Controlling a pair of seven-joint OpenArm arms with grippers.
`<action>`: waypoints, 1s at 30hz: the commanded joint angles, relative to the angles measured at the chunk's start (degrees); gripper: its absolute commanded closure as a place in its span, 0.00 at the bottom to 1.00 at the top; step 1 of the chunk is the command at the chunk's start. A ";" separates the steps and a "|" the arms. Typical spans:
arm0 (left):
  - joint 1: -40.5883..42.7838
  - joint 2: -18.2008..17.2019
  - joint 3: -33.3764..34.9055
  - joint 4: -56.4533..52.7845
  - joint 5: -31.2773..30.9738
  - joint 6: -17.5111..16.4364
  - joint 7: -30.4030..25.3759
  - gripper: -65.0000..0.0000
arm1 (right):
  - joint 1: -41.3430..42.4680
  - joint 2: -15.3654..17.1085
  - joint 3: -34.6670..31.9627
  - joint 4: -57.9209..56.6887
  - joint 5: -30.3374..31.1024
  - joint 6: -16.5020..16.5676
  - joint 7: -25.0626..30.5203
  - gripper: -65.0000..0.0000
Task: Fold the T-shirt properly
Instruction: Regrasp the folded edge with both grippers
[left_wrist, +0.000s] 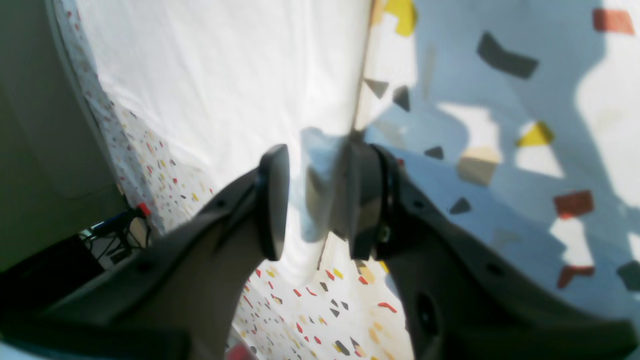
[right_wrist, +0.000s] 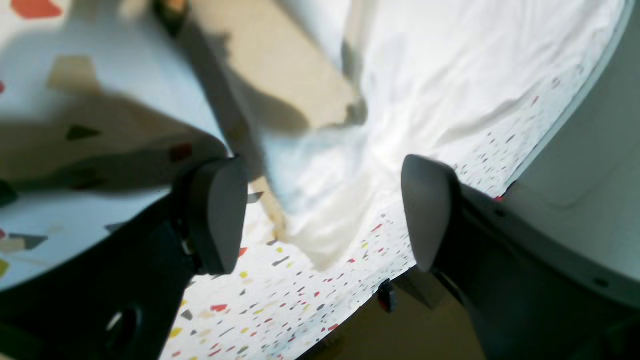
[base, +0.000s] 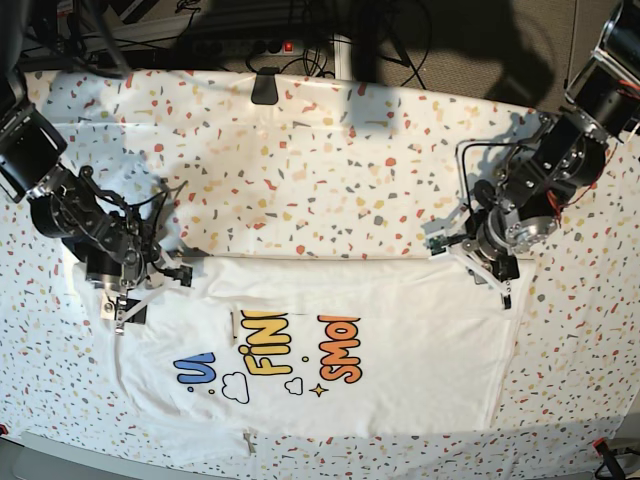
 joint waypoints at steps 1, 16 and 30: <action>-1.46 -0.70 -0.37 0.63 0.55 0.98 -0.17 0.72 | 1.60 0.79 0.68 0.46 -0.96 -0.70 -0.26 0.30; -1.46 -0.63 -0.37 -0.44 0.31 3.41 -0.22 0.83 | 1.53 -0.98 0.66 0.24 -0.70 -2.05 2.12 0.64; -1.44 -0.50 -0.37 -0.44 -4.22 3.39 -0.39 1.00 | 0.00 -1.73 0.68 0.22 1.01 -1.95 -0.94 1.00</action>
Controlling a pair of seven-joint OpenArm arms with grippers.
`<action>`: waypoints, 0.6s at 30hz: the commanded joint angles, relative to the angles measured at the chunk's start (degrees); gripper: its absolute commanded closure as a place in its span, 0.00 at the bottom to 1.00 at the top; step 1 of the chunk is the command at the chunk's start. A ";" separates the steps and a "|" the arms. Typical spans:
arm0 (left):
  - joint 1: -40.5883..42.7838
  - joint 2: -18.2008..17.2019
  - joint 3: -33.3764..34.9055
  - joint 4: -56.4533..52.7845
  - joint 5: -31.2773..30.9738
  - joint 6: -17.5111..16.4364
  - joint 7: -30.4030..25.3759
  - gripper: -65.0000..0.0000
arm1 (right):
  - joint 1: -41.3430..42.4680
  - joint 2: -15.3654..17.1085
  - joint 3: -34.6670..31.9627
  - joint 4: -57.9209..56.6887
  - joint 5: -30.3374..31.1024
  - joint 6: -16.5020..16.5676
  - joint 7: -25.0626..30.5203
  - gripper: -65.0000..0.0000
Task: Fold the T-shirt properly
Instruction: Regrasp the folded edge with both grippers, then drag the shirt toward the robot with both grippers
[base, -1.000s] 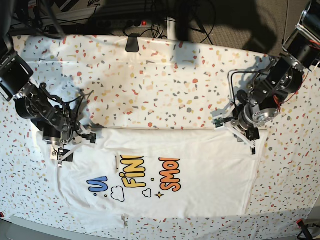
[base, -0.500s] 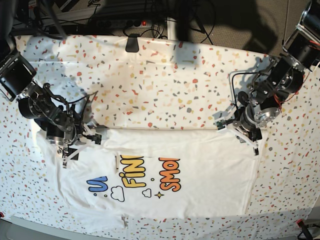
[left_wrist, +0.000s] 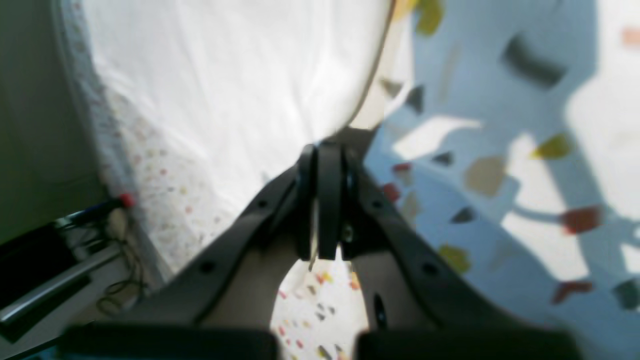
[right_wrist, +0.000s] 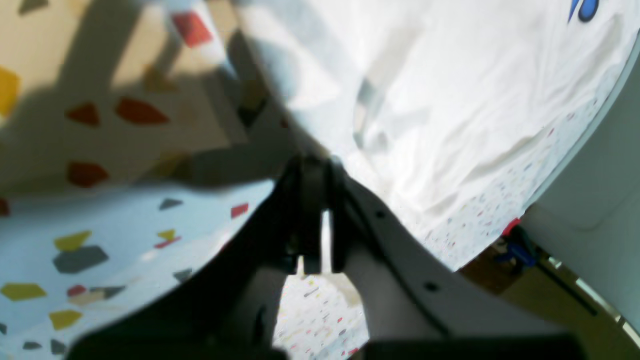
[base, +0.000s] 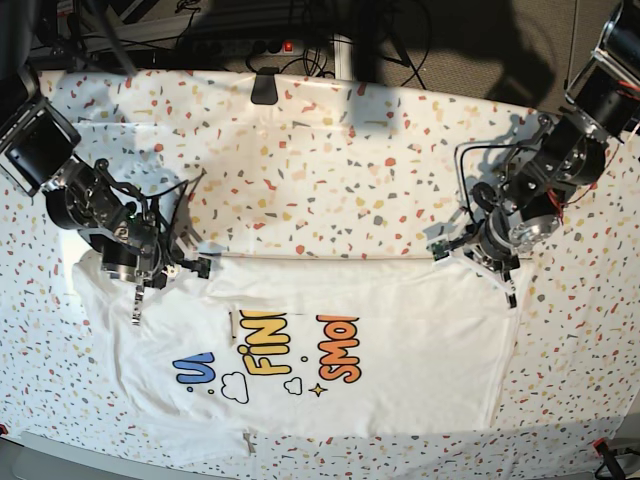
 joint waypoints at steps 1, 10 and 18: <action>-1.44 -0.52 -0.37 0.63 -0.52 0.83 -0.42 1.00 | 1.70 0.70 0.68 0.48 -0.59 -0.63 -0.61 1.00; -1.38 -0.50 -0.37 0.63 -1.53 1.64 0.83 1.00 | 1.70 0.70 0.68 0.50 -0.57 -0.66 -4.70 1.00; 0.24 -0.55 -0.37 0.66 -1.51 3.41 3.56 1.00 | -0.76 3.17 0.68 5.46 4.15 -2.97 -7.17 1.00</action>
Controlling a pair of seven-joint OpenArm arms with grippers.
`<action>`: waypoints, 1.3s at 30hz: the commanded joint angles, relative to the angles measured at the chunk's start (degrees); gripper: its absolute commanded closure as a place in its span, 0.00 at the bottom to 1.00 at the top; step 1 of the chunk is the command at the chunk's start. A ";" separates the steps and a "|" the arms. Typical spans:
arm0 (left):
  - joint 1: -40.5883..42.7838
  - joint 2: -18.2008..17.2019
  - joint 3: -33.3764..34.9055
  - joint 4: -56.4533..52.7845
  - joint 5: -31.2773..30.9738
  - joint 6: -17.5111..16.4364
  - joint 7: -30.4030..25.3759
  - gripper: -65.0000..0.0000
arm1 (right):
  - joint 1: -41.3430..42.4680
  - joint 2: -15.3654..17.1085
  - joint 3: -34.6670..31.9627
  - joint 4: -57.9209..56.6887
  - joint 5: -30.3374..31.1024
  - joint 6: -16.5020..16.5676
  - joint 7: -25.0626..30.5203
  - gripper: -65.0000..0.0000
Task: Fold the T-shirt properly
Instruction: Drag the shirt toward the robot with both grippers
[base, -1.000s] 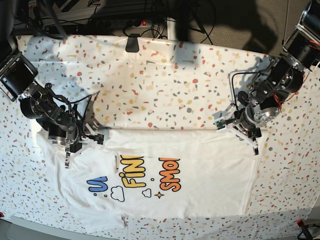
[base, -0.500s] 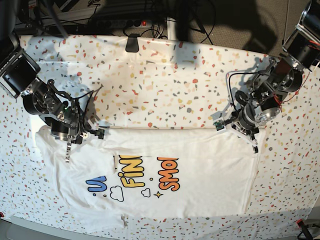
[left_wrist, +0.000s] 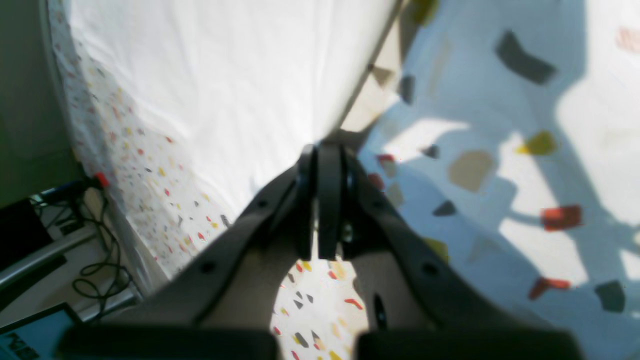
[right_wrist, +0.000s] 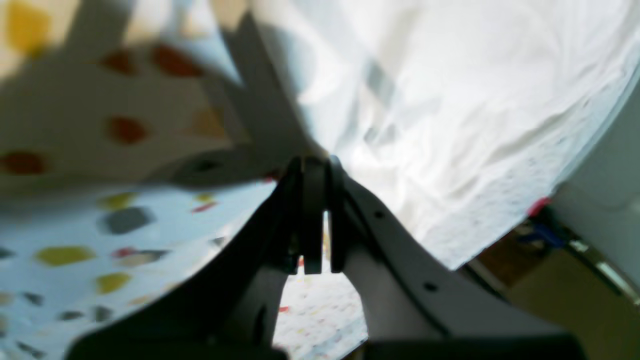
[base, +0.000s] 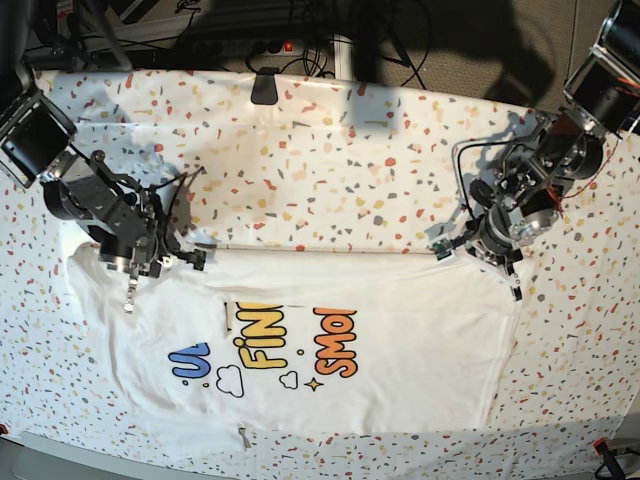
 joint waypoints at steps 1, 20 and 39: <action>-0.63 -0.66 -0.35 0.63 0.28 0.50 0.33 1.00 | 0.92 1.66 0.68 1.75 -0.72 -2.08 -1.14 1.00; 11.26 -0.68 -0.35 12.61 8.79 2.38 11.91 1.00 | -14.08 15.13 0.96 20.22 -4.31 -7.32 -6.10 1.00; 26.23 -4.50 -0.39 28.02 12.98 7.39 18.05 1.00 | -38.18 15.30 19.89 36.26 -4.96 -8.68 -11.04 1.00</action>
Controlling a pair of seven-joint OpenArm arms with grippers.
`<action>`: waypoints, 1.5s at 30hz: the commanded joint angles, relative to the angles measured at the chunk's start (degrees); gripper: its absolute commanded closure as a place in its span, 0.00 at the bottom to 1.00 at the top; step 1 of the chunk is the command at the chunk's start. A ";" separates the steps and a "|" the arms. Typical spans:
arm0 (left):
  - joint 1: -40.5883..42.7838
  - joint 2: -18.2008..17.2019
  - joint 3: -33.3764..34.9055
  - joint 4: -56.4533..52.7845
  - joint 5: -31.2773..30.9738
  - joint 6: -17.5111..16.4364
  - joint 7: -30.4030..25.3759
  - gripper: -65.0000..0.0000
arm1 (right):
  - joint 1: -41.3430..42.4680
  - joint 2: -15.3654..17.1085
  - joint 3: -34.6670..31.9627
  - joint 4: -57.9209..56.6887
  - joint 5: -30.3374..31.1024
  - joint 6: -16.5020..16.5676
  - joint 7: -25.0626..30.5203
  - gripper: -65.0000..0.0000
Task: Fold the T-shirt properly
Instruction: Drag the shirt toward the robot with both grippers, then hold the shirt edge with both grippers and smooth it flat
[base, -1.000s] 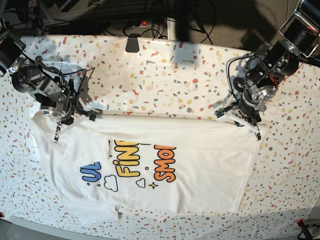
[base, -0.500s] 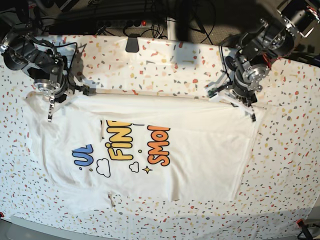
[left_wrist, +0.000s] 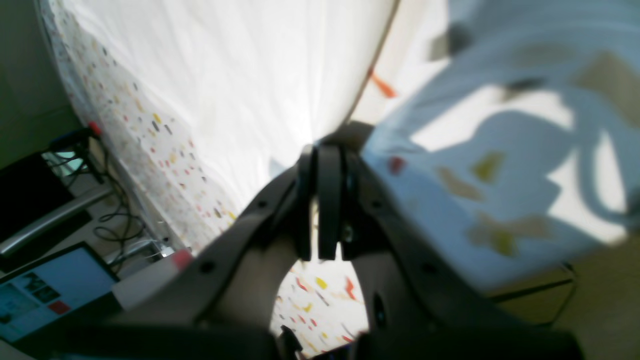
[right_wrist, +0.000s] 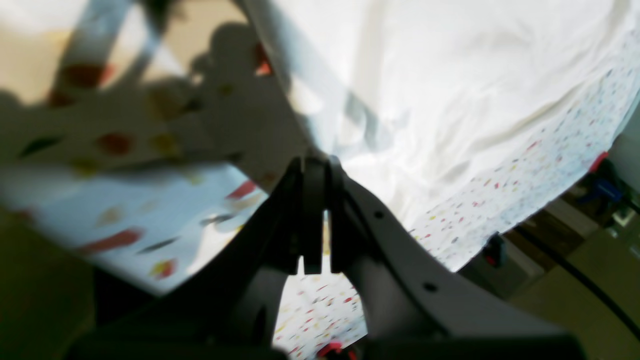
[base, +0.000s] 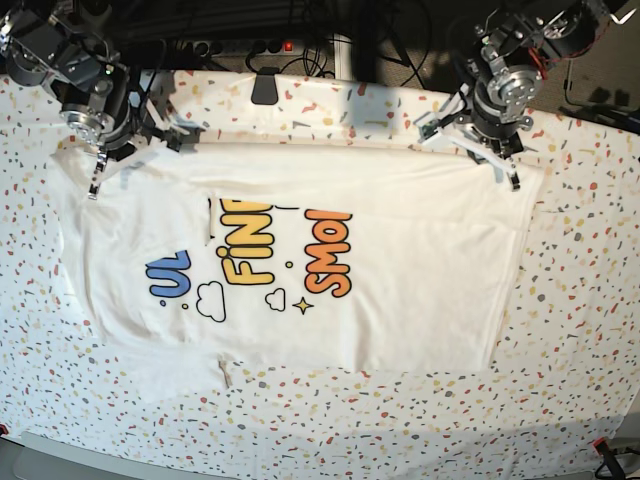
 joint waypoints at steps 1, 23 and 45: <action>0.04 -0.68 -0.28 1.55 0.66 0.48 0.17 1.00 | -0.70 1.29 0.96 1.27 -1.57 -0.35 -1.05 1.00; 6.62 -0.81 -0.28 6.32 2.32 4.17 5.95 1.00 | -13.60 1.27 1.36 1.97 -9.33 -2.91 -3.08 1.00; 8.68 -0.79 -0.28 6.32 5.11 5.18 5.97 1.00 | -13.77 1.29 1.81 4.11 -9.29 -2.91 -3.96 1.00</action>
